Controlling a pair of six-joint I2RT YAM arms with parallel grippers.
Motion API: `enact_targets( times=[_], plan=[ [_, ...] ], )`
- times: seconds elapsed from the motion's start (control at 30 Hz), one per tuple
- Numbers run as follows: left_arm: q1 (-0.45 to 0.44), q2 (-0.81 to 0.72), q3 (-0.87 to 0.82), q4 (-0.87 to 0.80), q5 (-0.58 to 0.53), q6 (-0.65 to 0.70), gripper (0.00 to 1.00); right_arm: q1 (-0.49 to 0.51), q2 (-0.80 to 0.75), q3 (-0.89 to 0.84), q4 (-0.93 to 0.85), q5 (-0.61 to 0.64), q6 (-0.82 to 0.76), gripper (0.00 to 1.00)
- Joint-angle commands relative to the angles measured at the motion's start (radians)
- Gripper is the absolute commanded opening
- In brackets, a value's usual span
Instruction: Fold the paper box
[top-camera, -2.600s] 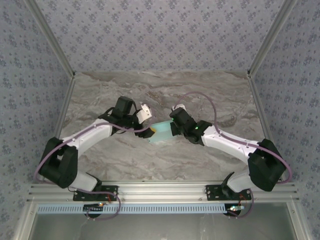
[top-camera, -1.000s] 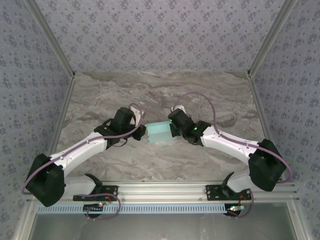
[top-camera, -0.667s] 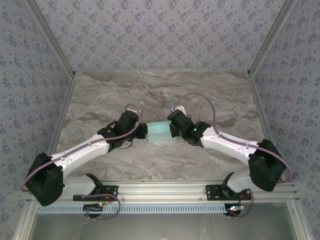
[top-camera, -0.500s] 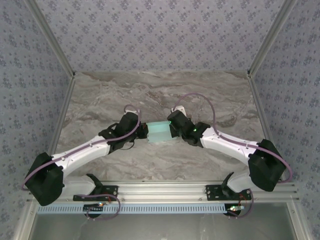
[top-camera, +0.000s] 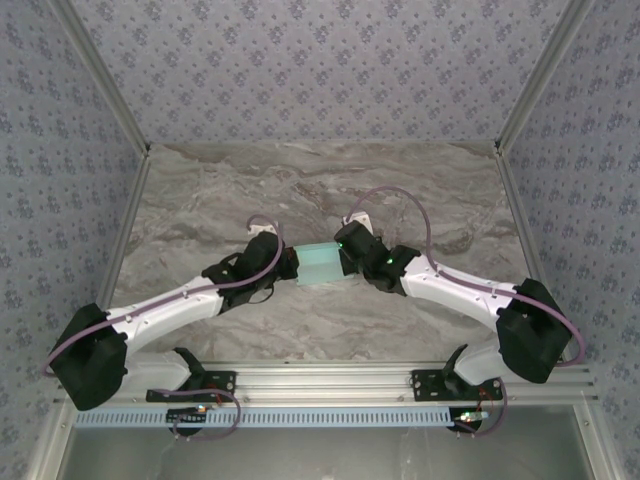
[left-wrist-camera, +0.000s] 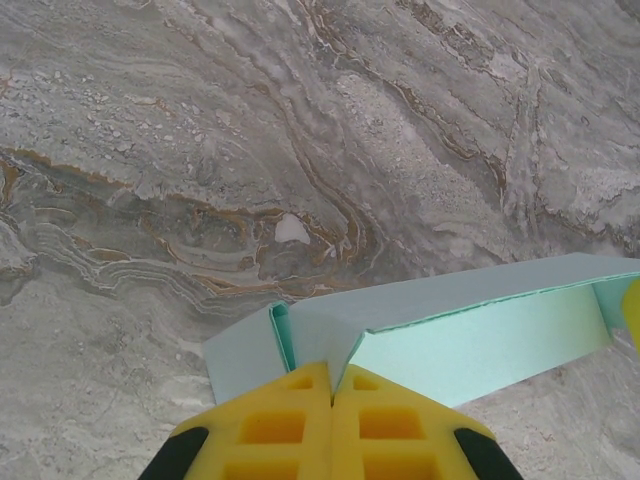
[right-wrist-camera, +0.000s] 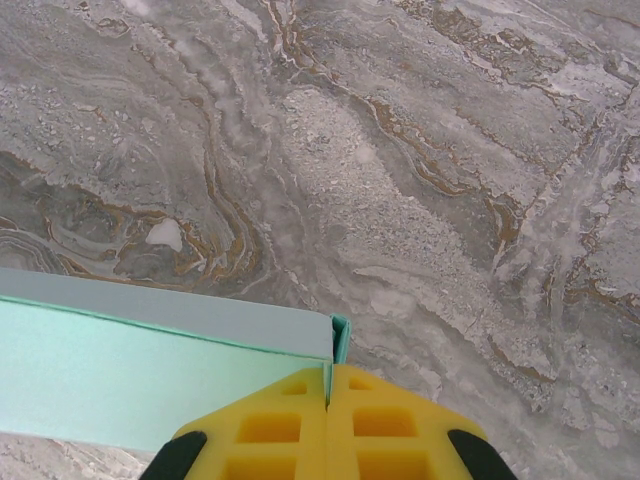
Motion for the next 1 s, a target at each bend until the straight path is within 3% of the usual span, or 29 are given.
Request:
enact_targets(
  times=[0.0, 0.3, 0.67, 0.8, 0.97],
  plan=[
    [-0.02, -0.009, -0.015, 0.022, 0.028, -0.028, 0.0, 0.02, -0.002, -0.022, -0.018, -0.032, 0.015, 0.04],
    [-0.073, -0.012, -0.058, 0.033, -0.081, 0.001, 0.0, 0.022, -0.004, -0.026, -0.023, -0.022, 0.015, 0.05],
    [-0.082, -0.04, -0.085, 0.067, -0.116, 0.085, 0.13, 0.034, -0.012, -0.054, -0.013, 0.005, 0.015, 0.04],
    [-0.082, -0.061, -0.074, 0.055, -0.114, 0.108, 0.21, 0.038, -0.012, -0.054, -0.018, 0.013, 0.015, 0.04],
    [-0.083, -0.114, -0.074, 0.032, -0.107, 0.121, 0.38, 0.041, -0.015, -0.054, -0.02, 0.021, 0.012, 0.04]
  ],
)
